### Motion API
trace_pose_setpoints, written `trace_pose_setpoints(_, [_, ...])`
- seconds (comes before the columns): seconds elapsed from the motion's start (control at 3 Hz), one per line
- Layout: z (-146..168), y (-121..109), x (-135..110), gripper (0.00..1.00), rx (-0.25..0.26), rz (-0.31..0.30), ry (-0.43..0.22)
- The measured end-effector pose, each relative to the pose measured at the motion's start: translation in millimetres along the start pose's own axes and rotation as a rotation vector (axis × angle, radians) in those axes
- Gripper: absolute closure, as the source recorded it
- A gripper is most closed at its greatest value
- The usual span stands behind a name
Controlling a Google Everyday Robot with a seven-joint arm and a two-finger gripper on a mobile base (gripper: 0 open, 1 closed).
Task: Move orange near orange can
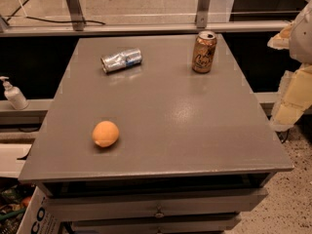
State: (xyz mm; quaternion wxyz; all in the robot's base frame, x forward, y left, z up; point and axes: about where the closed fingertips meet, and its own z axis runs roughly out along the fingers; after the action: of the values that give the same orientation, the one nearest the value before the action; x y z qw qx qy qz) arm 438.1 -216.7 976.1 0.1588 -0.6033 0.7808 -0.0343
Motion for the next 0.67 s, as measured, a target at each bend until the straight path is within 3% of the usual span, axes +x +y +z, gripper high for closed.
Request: trace_pose_setpoints(0.67, [6.3, 0.6, -0.9, 0.00, 0.002, 0.003, -0.022])
